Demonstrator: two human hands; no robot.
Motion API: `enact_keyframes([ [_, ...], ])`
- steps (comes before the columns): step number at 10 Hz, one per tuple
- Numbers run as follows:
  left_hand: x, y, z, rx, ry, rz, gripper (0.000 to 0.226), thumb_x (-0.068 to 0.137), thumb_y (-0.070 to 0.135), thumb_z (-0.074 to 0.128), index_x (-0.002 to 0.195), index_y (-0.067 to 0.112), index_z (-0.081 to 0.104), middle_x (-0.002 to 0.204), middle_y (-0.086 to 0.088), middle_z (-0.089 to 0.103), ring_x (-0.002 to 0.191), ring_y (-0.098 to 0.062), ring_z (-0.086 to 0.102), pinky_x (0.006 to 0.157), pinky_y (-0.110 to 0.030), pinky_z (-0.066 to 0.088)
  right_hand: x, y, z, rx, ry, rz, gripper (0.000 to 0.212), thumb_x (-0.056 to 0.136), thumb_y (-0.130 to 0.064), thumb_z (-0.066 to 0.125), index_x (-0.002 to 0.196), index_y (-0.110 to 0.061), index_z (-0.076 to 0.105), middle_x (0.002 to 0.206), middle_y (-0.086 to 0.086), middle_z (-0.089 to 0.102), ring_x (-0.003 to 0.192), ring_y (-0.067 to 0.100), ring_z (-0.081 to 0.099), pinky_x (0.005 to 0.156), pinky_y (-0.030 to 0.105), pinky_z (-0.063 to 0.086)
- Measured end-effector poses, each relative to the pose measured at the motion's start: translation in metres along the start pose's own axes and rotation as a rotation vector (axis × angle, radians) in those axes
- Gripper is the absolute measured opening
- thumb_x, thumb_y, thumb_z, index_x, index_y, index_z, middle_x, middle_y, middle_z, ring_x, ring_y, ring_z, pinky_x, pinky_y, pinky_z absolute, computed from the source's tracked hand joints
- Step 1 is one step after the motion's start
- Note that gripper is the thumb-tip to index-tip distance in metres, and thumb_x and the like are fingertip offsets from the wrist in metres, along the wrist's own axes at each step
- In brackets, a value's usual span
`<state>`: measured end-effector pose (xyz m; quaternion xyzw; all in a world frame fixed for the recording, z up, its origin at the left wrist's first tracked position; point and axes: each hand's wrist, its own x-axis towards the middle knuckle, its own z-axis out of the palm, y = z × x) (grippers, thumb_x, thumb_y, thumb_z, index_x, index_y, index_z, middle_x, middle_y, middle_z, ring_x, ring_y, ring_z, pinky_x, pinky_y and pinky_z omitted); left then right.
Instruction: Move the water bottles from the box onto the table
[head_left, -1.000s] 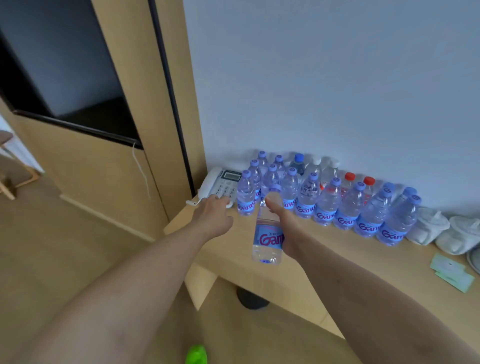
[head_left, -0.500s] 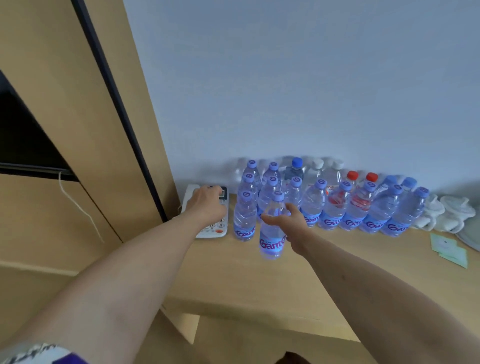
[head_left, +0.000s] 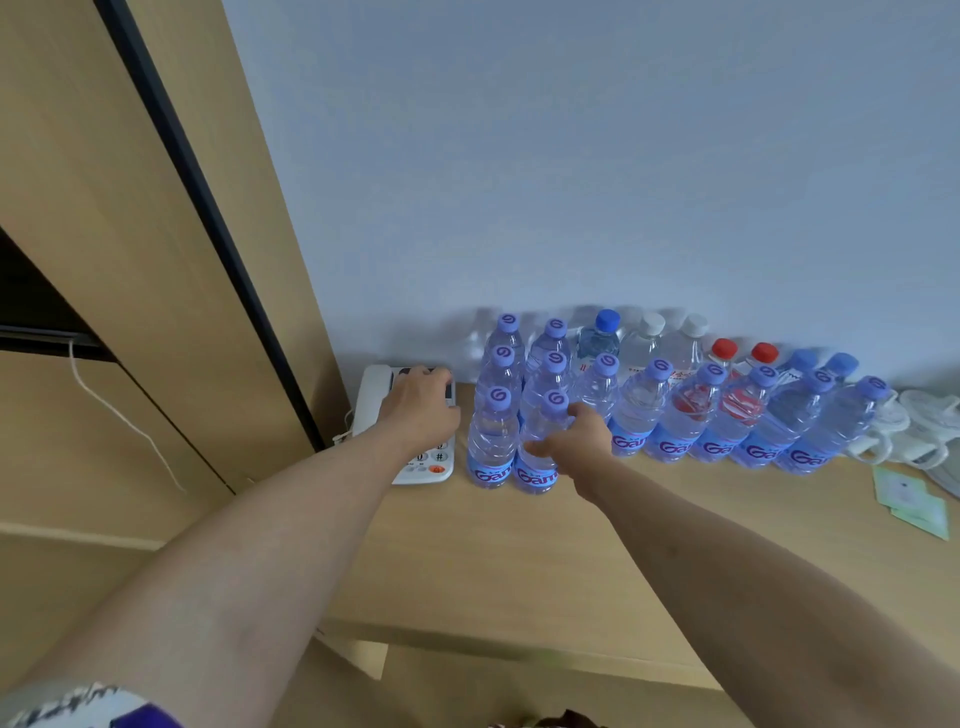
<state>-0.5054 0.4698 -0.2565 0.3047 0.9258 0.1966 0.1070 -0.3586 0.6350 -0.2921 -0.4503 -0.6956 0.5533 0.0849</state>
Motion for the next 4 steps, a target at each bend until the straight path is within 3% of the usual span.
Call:
enact_keyframes([
  [1, 0.001, 0.002, 0.004, 0.016, -0.013, 0.004, 0.043, 0.093, 0.025, 0.063, 0.134, 0.011, 0.057, 0.136, -0.015, 0.055, 0.127, -0.036, 0.049, 0.1, -0.044, 0.048, 0.002, 0.0, 0.0, 0.0, 0.012, 0.051, 0.065, 0.074, -0.005, 0.09, 0.118, -0.017, 0.043, 0.116, 0.008, 0.058, 0.101, 0.03, 0.061, 0.085, 0.044, 0.056],
  [3, -0.001, 0.008, 0.004, 0.021, -0.02, 0.048, 0.04, 0.092, 0.027, 0.064, 0.129, 0.013, 0.058, 0.13, -0.015, 0.057, 0.122, -0.036, 0.052, 0.098, -0.045, 0.049, -0.006, -0.001, -0.006, -0.025, -0.028, 0.033, 0.075, 0.074, -0.011, 0.091, 0.133, -0.016, 0.045, 0.118, 0.007, 0.058, 0.104, 0.028, 0.058, 0.072, 0.035, 0.047],
  [4, 0.003, 0.013, -0.002, 0.01, 0.016, 0.085, 0.037, 0.092, 0.029, 0.065, 0.125, 0.013, 0.059, 0.124, -0.014, 0.058, 0.116, -0.035, 0.054, 0.089, -0.04, 0.049, -0.012, -0.007, -0.01, -0.089, -0.029, 0.004, 0.086, 0.075, -0.014, 0.091, 0.144, -0.015, 0.041, 0.121, 0.005, 0.056, 0.102, 0.025, 0.055, 0.061, 0.027, 0.043],
])
